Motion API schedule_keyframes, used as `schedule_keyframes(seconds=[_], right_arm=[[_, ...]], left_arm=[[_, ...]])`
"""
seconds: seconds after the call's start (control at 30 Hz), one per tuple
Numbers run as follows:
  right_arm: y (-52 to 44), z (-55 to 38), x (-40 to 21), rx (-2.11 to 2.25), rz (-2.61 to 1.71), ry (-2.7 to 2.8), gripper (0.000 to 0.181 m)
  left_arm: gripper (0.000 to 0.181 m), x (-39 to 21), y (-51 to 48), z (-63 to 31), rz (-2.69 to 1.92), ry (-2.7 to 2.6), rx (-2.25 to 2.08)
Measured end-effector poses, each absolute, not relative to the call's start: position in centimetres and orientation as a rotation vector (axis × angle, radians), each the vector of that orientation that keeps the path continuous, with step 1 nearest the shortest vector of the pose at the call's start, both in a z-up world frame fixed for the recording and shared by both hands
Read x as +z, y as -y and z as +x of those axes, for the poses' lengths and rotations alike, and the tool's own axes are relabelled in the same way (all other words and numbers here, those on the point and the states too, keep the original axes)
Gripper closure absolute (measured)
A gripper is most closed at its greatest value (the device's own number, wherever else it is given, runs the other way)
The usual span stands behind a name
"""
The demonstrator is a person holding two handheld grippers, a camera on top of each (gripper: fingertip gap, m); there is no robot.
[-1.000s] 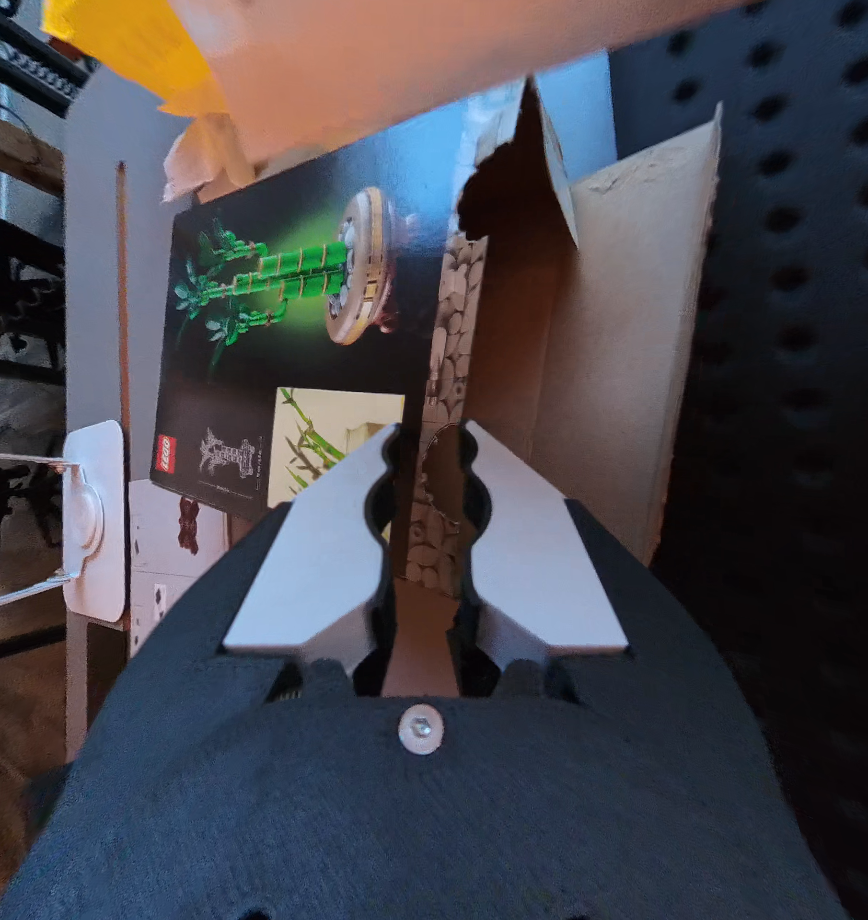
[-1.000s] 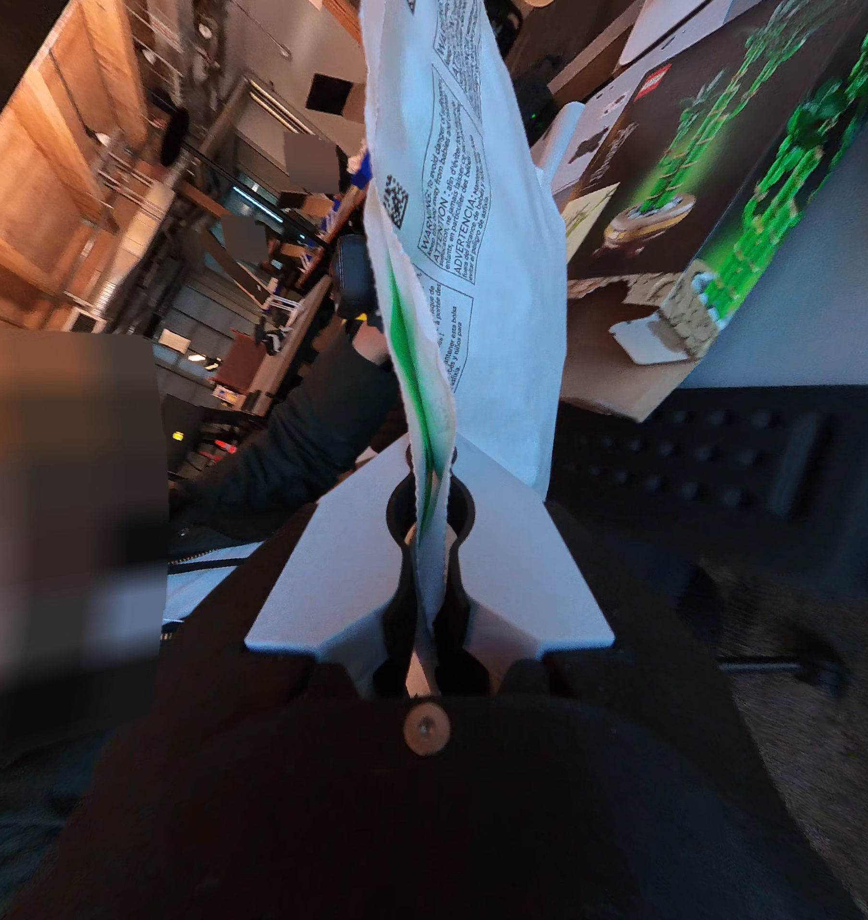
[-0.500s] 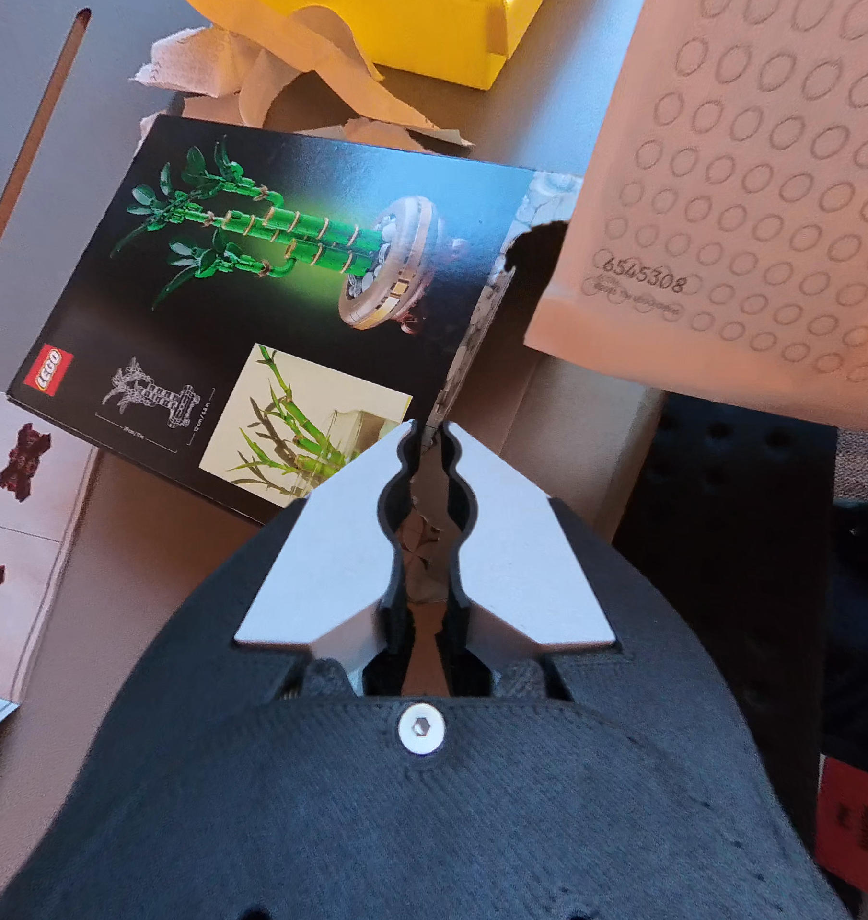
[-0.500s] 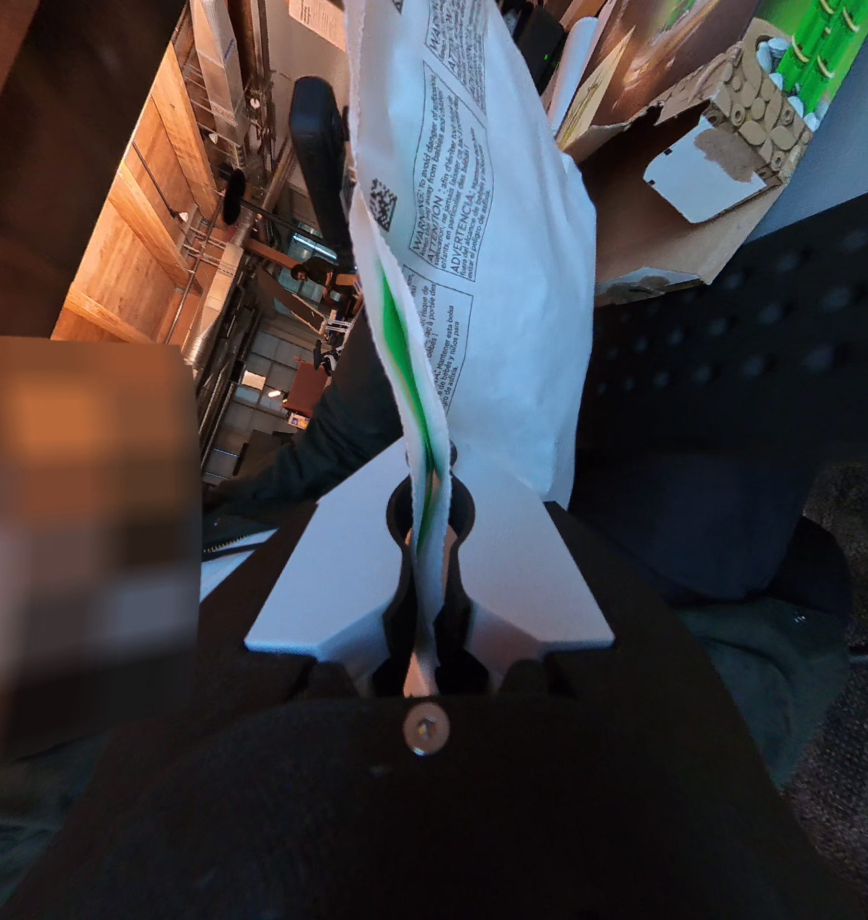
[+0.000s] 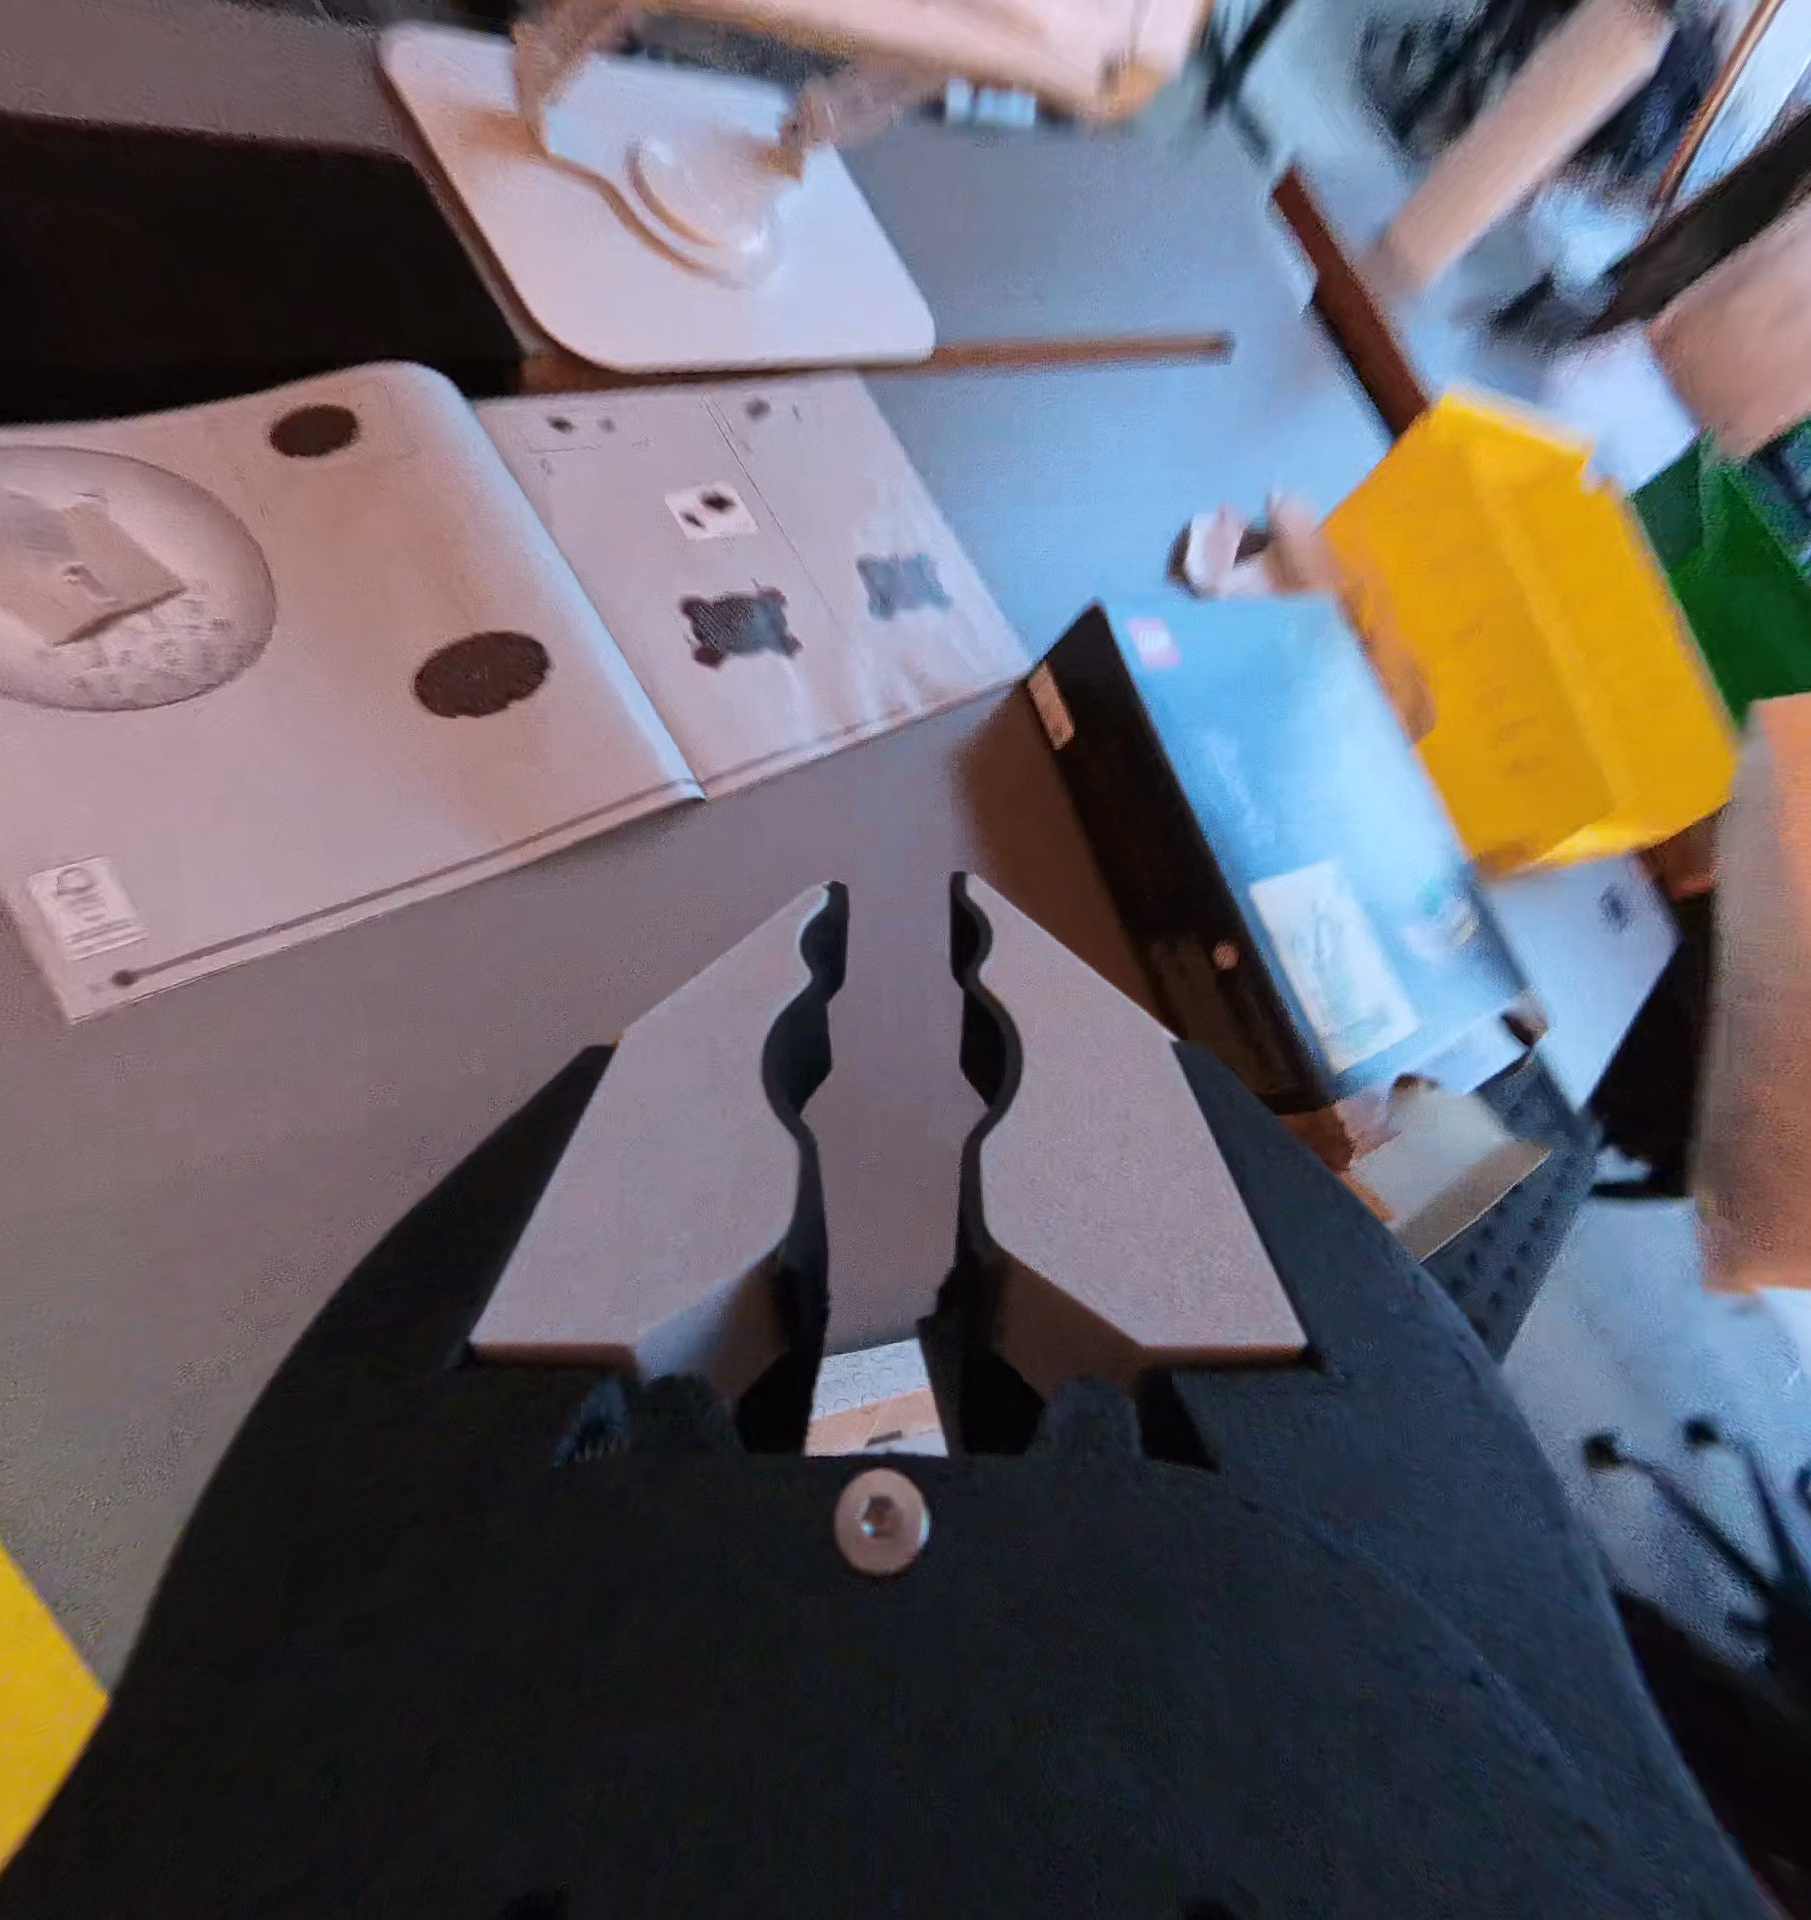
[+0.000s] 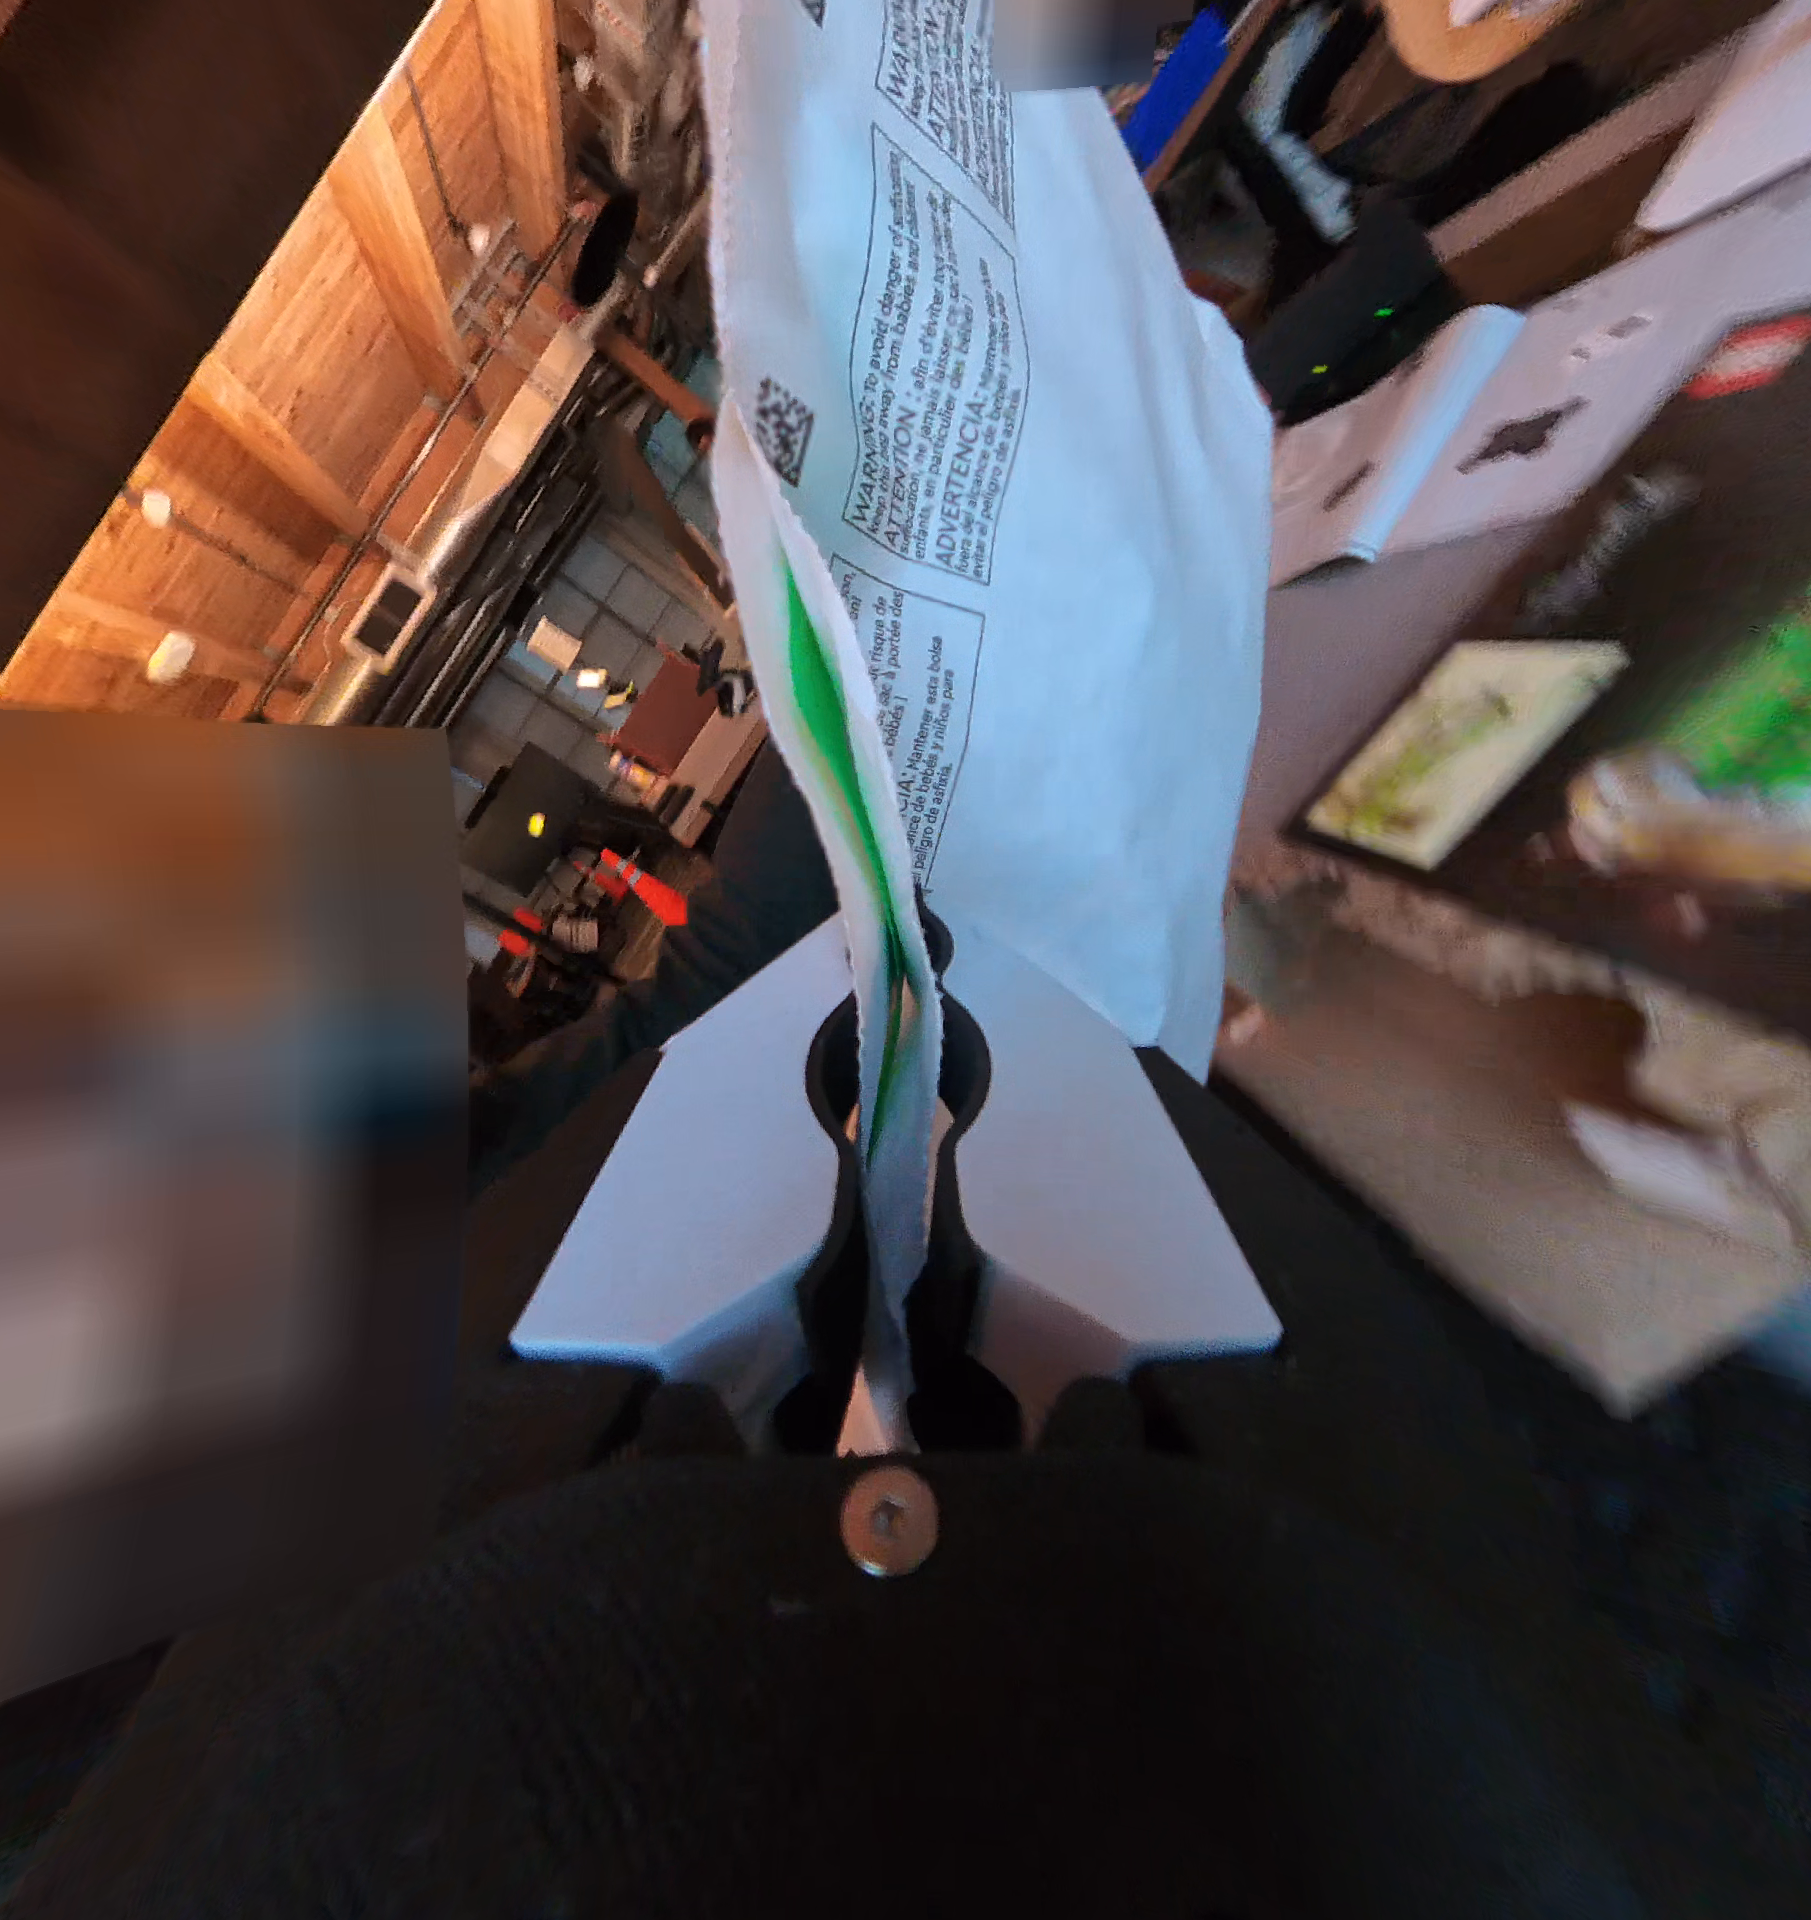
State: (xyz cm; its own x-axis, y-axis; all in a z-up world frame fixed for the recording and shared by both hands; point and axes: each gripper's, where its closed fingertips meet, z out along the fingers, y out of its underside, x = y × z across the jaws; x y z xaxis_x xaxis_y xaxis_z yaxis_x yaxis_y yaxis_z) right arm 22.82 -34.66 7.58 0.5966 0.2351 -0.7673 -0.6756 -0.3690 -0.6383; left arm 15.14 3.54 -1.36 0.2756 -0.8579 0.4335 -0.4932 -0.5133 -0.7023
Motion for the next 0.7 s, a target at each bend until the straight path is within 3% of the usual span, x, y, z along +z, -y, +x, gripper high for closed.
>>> schedule_keyframes(seconds=[0.1,0.2,0.43,0.57,0.7], right_arm=[[27.0,21.1,9.0,1.036,-1.816,-0.129,0.181],[19.6,19.2,9.0,1.048,-1.952,0.078,0.181],[8.3,15.2,0.5,0.816,-2.303,0.398,0.181],[7.1,13.0,-6.0,0.794,-2.484,0.565,0.180],[6.4,11.6,-5.0,0.945,-2.426,0.546,0.174]], left_arm=[[0.168,0.2,-6.8,11.4,-2.073,-1.067,-1.093],[0.161,2.8,-9.0,7.0,-2.018,-0.970,-0.996],[0.144,10.1,-7.7,2.7,-1.694,-1.058,-1.035],[0.130,9.5,-2.9,5.3,-1.486,-1.433,-1.063],[0.120,3.7,0.3,7.6,-1.315,-1.901,-0.790]])
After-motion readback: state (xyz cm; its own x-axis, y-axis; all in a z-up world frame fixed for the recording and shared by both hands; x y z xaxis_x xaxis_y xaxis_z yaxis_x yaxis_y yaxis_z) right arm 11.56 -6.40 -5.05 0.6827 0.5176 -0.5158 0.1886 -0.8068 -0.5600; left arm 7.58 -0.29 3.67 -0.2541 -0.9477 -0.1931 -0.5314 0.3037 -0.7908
